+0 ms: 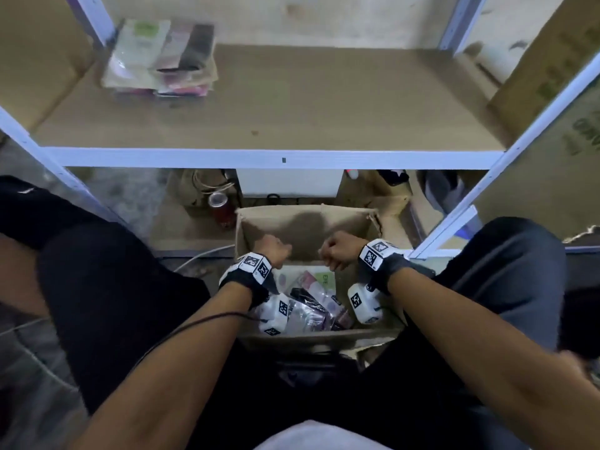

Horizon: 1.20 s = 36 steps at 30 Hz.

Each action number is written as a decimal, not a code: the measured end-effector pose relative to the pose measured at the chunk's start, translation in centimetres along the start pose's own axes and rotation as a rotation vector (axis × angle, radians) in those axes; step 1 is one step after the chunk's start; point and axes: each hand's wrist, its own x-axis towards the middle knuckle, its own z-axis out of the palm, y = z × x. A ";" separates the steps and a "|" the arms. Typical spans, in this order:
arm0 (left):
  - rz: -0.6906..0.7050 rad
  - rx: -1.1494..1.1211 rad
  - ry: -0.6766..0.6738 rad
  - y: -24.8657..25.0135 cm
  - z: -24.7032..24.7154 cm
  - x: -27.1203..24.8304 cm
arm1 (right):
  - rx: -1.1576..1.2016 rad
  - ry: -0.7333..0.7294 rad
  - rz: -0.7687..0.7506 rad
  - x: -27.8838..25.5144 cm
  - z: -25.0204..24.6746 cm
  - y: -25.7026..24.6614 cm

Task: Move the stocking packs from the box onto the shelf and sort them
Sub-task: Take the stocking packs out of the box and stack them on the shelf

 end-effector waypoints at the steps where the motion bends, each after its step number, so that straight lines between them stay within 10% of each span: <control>1: -0.014 0.007 -0.029 -0.3 0.3 0.7 | -0.005 -0.022 0.021 1.1 0.5 0.4; 26: -0.146 0.124 -0.114 -3.5 1.6 5.8 | -0.566 -0.400 0.018 11.0 10.6 5.2; 36: -0.164 0.085 -0.155 -2.7 2.3 6.2 | -0.535 -0.280 -0.029 10.8 12.8 5.4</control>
